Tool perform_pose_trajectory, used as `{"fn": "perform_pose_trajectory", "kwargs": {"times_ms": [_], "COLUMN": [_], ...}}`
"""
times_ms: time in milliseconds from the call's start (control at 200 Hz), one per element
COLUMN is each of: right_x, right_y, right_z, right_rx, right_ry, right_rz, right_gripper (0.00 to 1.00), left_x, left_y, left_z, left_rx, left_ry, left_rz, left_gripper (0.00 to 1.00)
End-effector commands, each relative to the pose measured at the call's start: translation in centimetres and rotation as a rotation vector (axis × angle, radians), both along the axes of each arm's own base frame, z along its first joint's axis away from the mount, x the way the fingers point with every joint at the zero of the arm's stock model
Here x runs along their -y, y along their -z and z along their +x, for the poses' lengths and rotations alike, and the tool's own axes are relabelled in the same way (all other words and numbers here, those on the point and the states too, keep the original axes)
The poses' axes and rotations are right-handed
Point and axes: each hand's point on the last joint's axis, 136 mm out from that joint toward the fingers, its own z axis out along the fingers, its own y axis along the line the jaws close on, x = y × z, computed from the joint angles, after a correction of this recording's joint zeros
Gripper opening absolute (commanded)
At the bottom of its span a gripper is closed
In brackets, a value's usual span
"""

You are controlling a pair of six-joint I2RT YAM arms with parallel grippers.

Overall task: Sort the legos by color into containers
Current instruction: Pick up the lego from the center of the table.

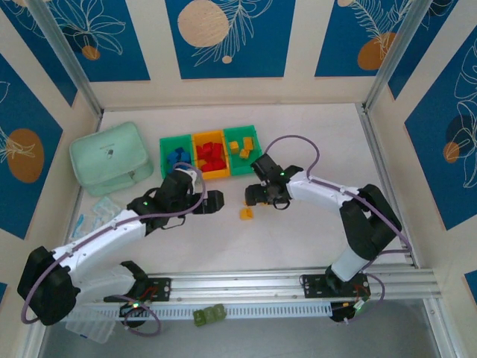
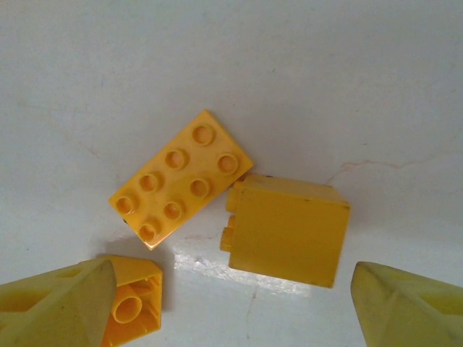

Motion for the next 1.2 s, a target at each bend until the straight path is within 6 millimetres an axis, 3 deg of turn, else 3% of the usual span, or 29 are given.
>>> {"fn": "perform_pose_trajectory", "kwargs": {"times_ms": [0, 320, 520, 765, 870, 975, 1190], "right_x": [-0.5, 1.2, 2.3, 1.7, 1.7, 1.8, 0.9], "right_y": [1.1, 1.8, 3.0, 2.8, 2.1, 0.7, -3.6], "right_z": [-0.2, 1.6, 1.8, 2.3, 2.3, 2.3, 3.7], "right_rx": [-0.021, 0.022, 0.005, 0.006, 0.02, 0.043, 0.134], "right_ry": [0.019, 0.063, 0.076, 0.041, 0.028, 0.019, -0.03], "right_rz": [0.0, -0.083, -0.118, -0.084, -0.084, -0.08, -0.041], "right_gripper": [0.86, 0.8, 0.63, 0.44, 0.36, 0.35, 0.36], "left_x": [0.0, -0.2, -0.3, -0.1, -0.2, -0.3, -1.3], "left_y": [0.6, 0.8, 0.8, 0.7, 0.5, 0.2, -1.6], "left_z": [0.5, 0.5, 0.5, 0.8, 0.9, 0.9, 1.6], "left_rx": [0.008, 0.002, 0.005, 0.001, 0.002, 0.01, 0.071], "left_ry": [-0.041, -0.055, -0.058, -0.054, -0.055, -0.053, -0.068], "left_rz": [-0.016, -0.008, 0.001, 0.014, 0.021, 0.03, 0.074], "left_gripper": [0.99, 0.99, 0.99, 0.99, 0.99, 0.99, 0.99]}}
